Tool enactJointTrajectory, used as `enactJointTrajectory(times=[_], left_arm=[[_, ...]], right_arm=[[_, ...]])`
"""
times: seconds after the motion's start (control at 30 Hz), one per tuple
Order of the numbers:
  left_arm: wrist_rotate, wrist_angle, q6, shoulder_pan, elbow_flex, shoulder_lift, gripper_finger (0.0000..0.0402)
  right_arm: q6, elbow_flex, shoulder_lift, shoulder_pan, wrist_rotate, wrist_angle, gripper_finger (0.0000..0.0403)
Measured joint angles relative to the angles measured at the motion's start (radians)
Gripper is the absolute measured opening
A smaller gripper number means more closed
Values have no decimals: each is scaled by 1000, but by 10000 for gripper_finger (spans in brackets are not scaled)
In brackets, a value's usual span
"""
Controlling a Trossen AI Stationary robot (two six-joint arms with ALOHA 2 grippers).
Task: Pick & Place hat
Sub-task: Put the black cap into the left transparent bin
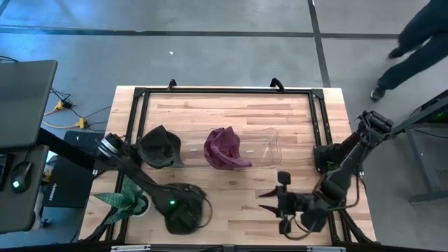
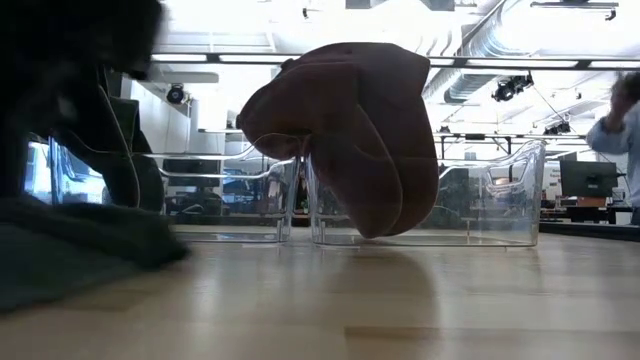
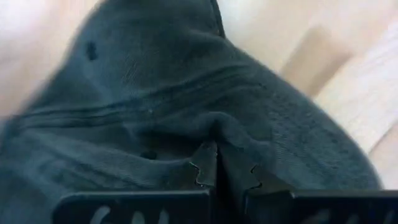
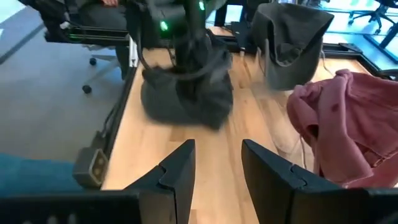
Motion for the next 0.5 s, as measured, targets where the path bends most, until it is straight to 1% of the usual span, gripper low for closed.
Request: enactJointTrajectory(times=[0.07,0.17,0.27,0.3,0.4,0.5], left_arm=[[-41,152,101,25,-1,21,0],[-123,433,311,55,3,23,0],[-139,641,529,78,3,23,0],[-139,673,597,80,9,23,0],[-134,671,762,77,56,14,0],[-133,614,810,71,97,10,0]], right_arm=[[9,0,0,23,21,6,126],[38,0,0,43,22,6,126],[86,0,15,46,8,6,126],[111,0,26,46,-4,6,126],[171,0,80,42,-74,3,126],[253,0,156,29,-152,-4,127]])
